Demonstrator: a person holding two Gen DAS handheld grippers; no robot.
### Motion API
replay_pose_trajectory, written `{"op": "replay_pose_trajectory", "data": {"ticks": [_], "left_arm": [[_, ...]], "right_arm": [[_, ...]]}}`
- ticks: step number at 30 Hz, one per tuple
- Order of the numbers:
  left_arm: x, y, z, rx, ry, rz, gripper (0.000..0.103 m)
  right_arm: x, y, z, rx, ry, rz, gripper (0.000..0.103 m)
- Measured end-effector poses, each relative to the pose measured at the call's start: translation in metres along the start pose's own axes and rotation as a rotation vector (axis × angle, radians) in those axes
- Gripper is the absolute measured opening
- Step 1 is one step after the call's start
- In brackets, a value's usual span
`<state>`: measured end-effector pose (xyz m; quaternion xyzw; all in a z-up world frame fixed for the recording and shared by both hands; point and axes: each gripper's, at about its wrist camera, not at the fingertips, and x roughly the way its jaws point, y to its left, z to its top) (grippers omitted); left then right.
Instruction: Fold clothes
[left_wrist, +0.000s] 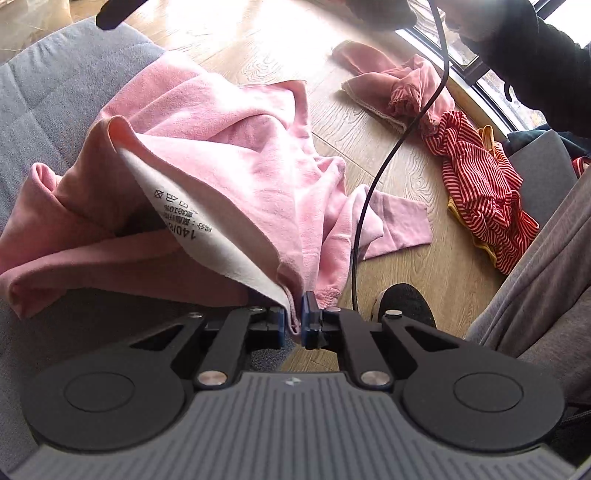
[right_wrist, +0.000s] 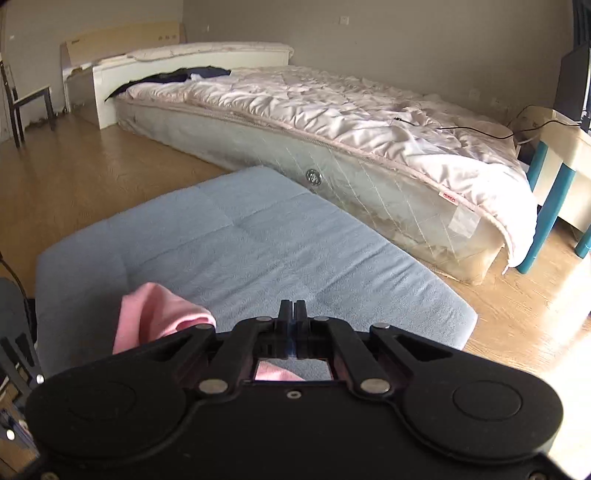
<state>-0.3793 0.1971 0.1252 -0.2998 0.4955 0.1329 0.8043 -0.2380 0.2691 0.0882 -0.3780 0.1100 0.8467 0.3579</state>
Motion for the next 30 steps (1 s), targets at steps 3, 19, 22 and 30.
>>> {"op": "replay_pose_trajectory", "data": {"ticks": [3, 19, 22, 30], "left_arm": [[-0.001, 0.001, 0.0, -0.006, 0.003, -0.006, 0.01], [-0.011, -0.003, 0.005, 0.011, -0.057, 0.089, 0.01], [-0.032, 0.003, 0.016, 0.0, -0.135, 0.139, 0.01], [-0.102, 0.02, 0.039, 0.009, -0.336, 0.284, 0.009]], "right_arm": [[0.008, 0.007, -0.008, 0.015, 0.051, 0.112, 0.014], [0.045, 0.038, -0.023, 0.062, 0.152, 0.322, 0.008], [0.024, 0.006, -0.008, 0.263, 0.034, 0.357, 0.008], [-0.018, -0.057, 0.02, 0.524, -0.184, 0.241, 0.008]]}}
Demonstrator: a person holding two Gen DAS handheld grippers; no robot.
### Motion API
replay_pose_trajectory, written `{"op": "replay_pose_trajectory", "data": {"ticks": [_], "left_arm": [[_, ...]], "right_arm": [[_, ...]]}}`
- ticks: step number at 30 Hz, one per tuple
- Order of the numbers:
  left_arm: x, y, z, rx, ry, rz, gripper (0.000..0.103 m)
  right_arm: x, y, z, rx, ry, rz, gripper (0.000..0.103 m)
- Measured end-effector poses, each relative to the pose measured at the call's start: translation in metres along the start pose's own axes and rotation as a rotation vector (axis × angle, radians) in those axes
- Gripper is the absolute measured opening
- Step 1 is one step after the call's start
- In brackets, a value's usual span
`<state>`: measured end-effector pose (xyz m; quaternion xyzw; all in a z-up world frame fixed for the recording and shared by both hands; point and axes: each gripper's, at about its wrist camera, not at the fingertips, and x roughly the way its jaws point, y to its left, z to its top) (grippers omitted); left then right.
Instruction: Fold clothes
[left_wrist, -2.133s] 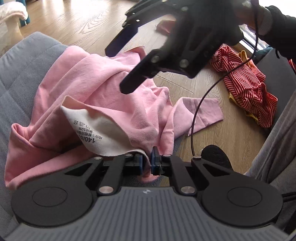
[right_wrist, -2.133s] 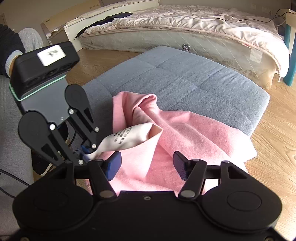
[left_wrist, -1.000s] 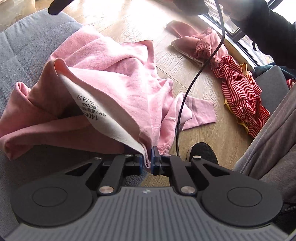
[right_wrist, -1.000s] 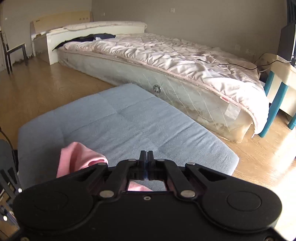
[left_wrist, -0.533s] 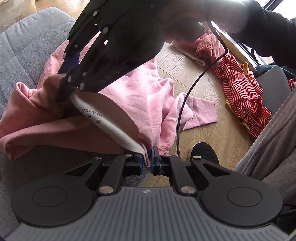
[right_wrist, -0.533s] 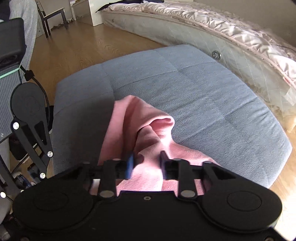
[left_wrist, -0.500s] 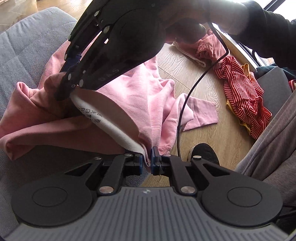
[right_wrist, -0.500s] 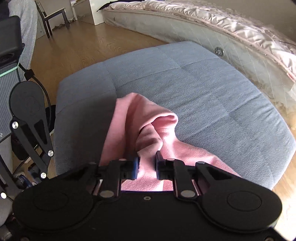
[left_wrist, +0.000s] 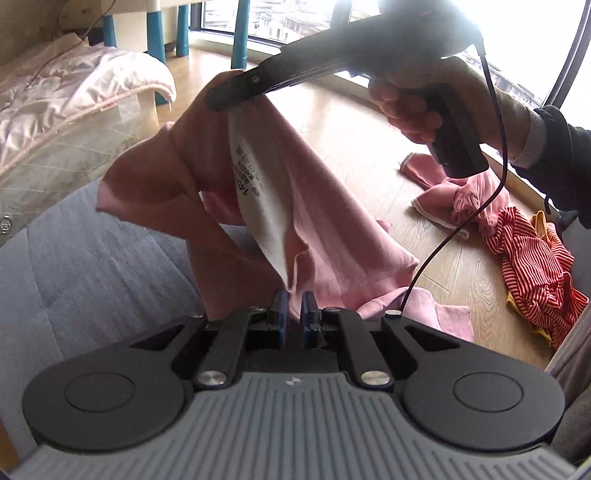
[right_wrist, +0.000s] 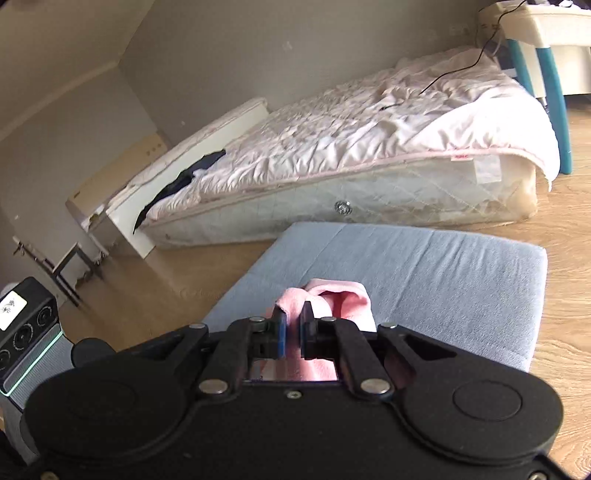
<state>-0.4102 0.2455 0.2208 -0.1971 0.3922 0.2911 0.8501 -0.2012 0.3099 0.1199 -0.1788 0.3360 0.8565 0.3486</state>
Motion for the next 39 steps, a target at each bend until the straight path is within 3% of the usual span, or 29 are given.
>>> {"op": "replay_pose_trajectory", "data": {"ticks": [7, 10, 14, 17, 19, 23, 24, 26, 29, 30, 31, 33, 36, 39], "left_arm": [[-0.019, 0.03, 0.012, -0.039, -0.069, 0.083, 0.009], [-0.016, 0.035, 0.013, -0.07, -0.089, 0.045, 0.009], [-0.006, 0.035, 0.012, -0.128, -0.121, 0.108, 0.013], [-0.003, 0.042, 0.007, -0.186, -0.139, 0.116, 0.03], [-0.002, 0.046, 0.003, -0.23, -0.16, 0.094, 0.047], [0.003, 0.047, -0.004, -0.247, -0.14, 0.11, 0.055], [0.006, 0.048, -0.006, -0.246, -0.142, 0.135, 0.062], [0.012, 0.049, -0.01, -0.245, -0.147, 0.185, 0.063], [0.017, 0.051, -0.014, -0.269, -0.198, 0.175, 0.063], [0.018, 0.05, -0.012, -0.276, -0.213, 0.159, 0.062], [0.019, 0.05, -0.01, -0.283, -0.227, 0.144, 0.047], [0.021, 0.049, -0.006, -0.289, -0.196, 0.118, 0.007], [0.011, 0.053, 0.0, -0.303, -0.195, 0.103, 0.006], [-0.021, 0.057, 0.012, -0.224, -0.253, 0.181, 0.006]], "right_arm": [[-0.039, 0.008, 0.051, -0.062, -0.191, -0.072, 0.007], [-0.046, 0.027, 0.06, -0.115, -0.217, -0.044, 0.008], [-0.045, 0.053, 0.066, -0.163, -0.228, 0.014, 0.008], [-0.036, 0.068, 0.064, -0.191, -0.205, 0.055, 0.008], [-0.029, 0.069, 0.063, -0.182, -0.187, 0.072, 0.008], [-0.02, 0.066, 0.061, -0.16, -0.163, 0.09, 0.008], [-0.025, 0.068, 0.058, -0.157, -0.163, 0.088, 0.008], [-0.023, 0.066, 0.058, -0.151, -0.162, 0.092, 0.008], [-0.021, 0.066, 0.057, -0.15, -0.155, 0.101, 0.008], [-0.021, 0.066, 0.056, -0.148, -0.152, 0.105, 0.008], [-0.022, 0.067, 0.055, -0.142, -0.15, 0.109, 0.008], [-0.02, 0.066, 0.054, -0.13, -0.144, 0.116, 0.008], [-0.018, 0.065, 0.053, -0.132, -0.143, 0.106, 0.008], [-0.027, 0.063, 0.053, -0.151, -0.186, 0.035, 0.008]]}}
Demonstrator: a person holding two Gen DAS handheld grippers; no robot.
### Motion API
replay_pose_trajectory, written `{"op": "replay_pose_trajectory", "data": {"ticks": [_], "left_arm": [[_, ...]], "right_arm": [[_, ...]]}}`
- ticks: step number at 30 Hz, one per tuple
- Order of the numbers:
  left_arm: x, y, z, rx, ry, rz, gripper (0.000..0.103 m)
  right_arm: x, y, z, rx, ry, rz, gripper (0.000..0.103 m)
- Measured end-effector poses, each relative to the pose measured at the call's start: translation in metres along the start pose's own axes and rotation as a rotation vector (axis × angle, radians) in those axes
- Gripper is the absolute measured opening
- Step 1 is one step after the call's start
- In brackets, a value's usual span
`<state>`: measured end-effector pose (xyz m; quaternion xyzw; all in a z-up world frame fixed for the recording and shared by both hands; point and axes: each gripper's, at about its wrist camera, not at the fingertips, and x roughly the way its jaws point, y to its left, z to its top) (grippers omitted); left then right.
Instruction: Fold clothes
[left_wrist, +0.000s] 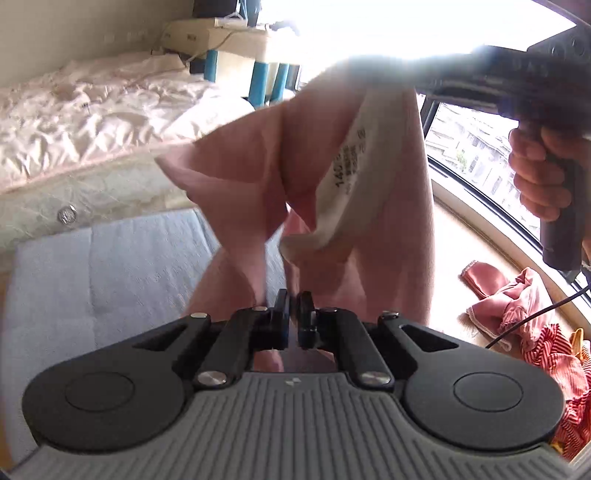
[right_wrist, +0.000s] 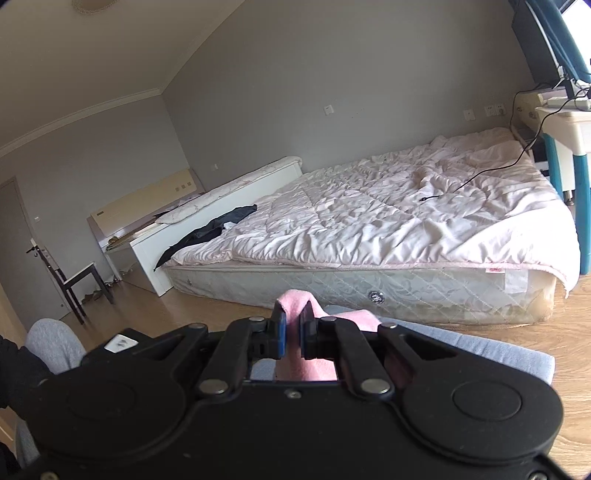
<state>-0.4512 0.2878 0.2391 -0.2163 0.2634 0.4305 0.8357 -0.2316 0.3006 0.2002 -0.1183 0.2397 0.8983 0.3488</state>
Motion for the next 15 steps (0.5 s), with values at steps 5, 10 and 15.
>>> {"op": "replay_pose_trajectory", "data": {"ticks": [5, 10, 15], "left_arm": [[-0.043, -0.002, 0.029, 0.15, -0.091, 0.081, 0.005], [-0.061, 0.004, 0.036, 0.089, -0.098, -0.037, 0.006], [-0.075, 0.008, 0.03, 0.093, -0.02, -0.056, 0.006]], "right_arm": [[-0.028, 0.005, 0.006, -0.078, -0.085, -0.126, 0.008], [-0.044, 0.032, 0.024, -0.145, -0.178, -0.137, 0.008], [-0.048, 0.07, 0.044, -0.145, -0.239, -0.049, 0.008]]}}
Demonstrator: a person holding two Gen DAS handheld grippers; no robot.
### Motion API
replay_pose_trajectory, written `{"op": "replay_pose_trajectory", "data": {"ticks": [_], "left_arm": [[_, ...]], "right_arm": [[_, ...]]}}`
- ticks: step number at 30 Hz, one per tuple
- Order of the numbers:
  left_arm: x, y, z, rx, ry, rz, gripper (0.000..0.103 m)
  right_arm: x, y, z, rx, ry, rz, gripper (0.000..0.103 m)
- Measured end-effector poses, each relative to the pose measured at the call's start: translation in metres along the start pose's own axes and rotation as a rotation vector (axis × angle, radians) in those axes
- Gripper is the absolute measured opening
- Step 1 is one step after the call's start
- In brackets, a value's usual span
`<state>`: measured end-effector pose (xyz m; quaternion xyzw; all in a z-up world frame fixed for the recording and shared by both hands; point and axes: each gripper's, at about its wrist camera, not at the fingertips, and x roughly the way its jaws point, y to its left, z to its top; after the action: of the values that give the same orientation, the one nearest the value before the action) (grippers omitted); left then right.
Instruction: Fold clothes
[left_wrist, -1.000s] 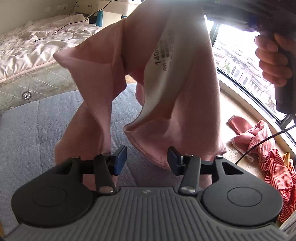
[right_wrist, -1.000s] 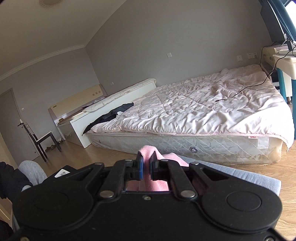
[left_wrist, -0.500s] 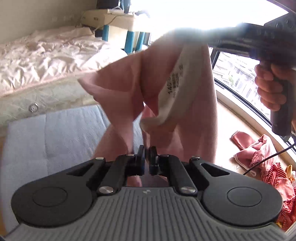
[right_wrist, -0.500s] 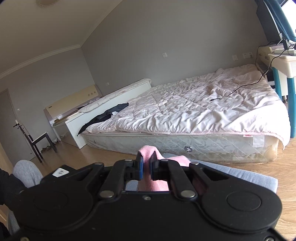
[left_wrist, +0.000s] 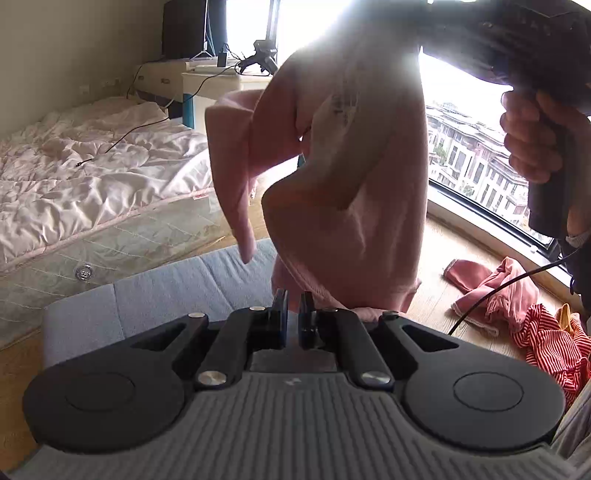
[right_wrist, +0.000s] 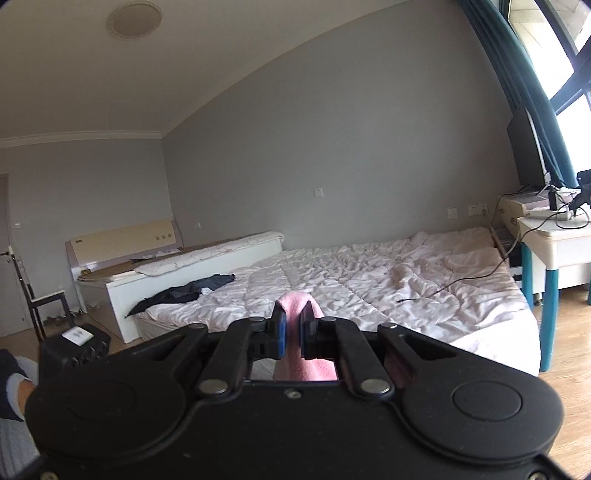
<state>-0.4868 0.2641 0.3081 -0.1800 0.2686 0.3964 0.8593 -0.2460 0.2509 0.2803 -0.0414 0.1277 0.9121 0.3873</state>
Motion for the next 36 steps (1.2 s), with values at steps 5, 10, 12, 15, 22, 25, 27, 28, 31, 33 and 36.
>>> {"op": "replay_pose_trajectory", "data": {"ticks": [5, 10, 12, 15, 22, 25, 27, 28, 31, 33, 36], "left_arm": [[-0.033, 0.027, 0.007, -0.048, 0.004, 0.067, 0.006], [-0.063, 0.055, 0.012, -0.038, -0.011, 0.118, 0.008], [-0.062, 0.067, 0.013, 0.025, -0.018, 0.126, 0.009], [-0.048, 0.088, 0.006, 0.082, 0.013, 0.124, 0.011], [0.026, 0.127, -0.057, 0.053, 0.187, -0.034, 0.011], [0.063, 0.137, -0.082, 0.015, 0.238, -0.116, 0.011], [0.09, 0.144, -0.098, -0.008, 0.273, -0.168, 0.013], [0.101, 0.143, -0.103, -0.007, 0.288, -0.182, 0.018], [0.129, 0.15, -0.105, -0.014, 0.299, -0.204, 0.025], [0.143, 0.157, -0.105, -0.047, 0.288, -0.22, 0.029], [0.158, 0.163, -0.097, -0.079, 0.273, -0.279, 0.047]], "right_arm": [[0.017, 0.038, 0.013, -0.026, -0.045, 0.083, 0.008], [0.048, 0.054, 0.035, 0.035, -0.074, 0.156, 0.008], [0.059, 0.059, 0.044, 0.05, -0.107, 0.158, 0.008], [0.078, 0.056, 0.052, 0.073, -0.117, 0.131, 0.008], [0.15, -0.006, -0.039, -0.091, 0.249, -0.297, 0.009], [0.157, -0.042, -0.097, -0.119, 0.398, -0.479, 0.012], [0.141, -0.055, -0.129, -0.099, 0.475, -0.575, 0.018], [0.133, -0.06, -0.137, -0.073, 0.491, -0.588, 0.022], [0.092, -0.054, -0.166, -0.017, 0.545, -0.601, 0.045], [0.083, -0.043, -0.188, 0.064, 0.594, -0.5, 0.048], [0.085, -0.018, -0.227, 0.203, 0.661, -0.269, 0.056]]}}
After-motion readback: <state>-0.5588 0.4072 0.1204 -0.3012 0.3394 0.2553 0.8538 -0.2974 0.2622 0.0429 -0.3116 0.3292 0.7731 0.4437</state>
